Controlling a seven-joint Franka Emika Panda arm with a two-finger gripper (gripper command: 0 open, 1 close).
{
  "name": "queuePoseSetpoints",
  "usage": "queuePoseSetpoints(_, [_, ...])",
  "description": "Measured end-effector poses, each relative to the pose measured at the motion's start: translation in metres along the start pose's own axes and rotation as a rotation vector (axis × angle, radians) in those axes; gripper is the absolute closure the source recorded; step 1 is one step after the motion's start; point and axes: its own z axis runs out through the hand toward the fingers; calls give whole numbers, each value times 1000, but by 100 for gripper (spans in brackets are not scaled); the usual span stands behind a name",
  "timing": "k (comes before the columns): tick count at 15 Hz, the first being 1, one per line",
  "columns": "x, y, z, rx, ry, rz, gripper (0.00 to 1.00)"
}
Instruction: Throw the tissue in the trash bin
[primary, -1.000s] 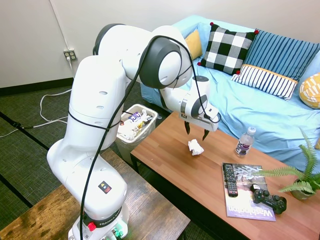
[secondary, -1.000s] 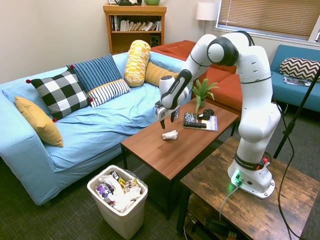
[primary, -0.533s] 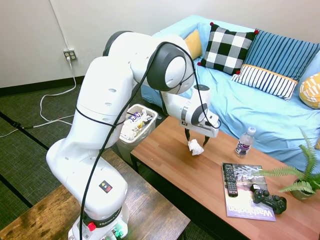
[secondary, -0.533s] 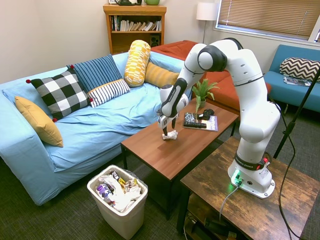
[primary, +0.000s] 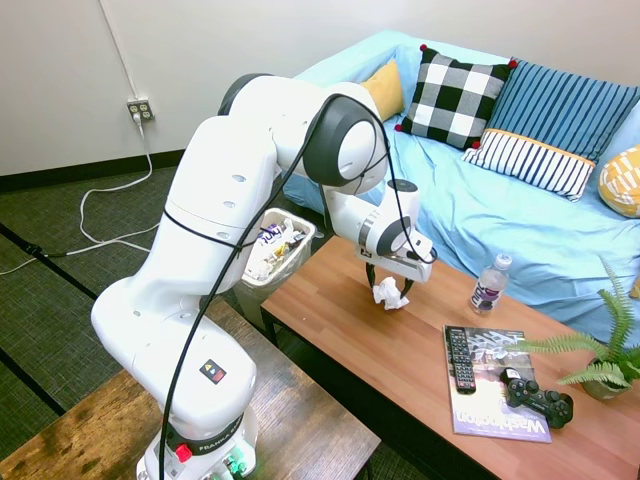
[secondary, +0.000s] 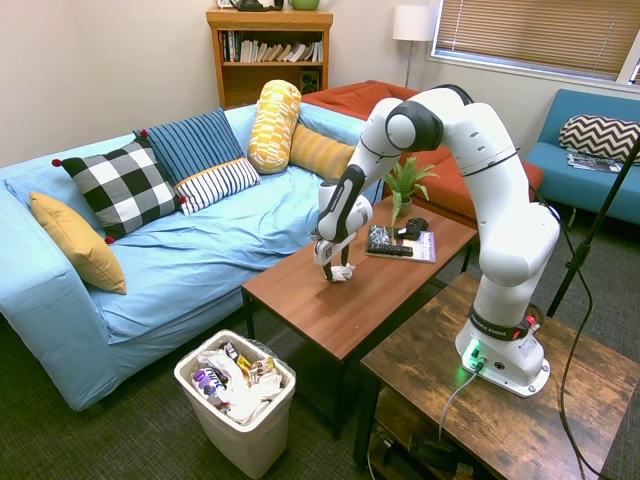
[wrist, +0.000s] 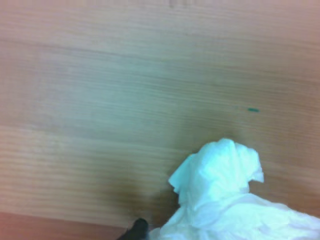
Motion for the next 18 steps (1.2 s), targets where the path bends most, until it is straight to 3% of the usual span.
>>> queuePoseSetpoints(18, [4, 21, 13, 55, -83, 46, 100])
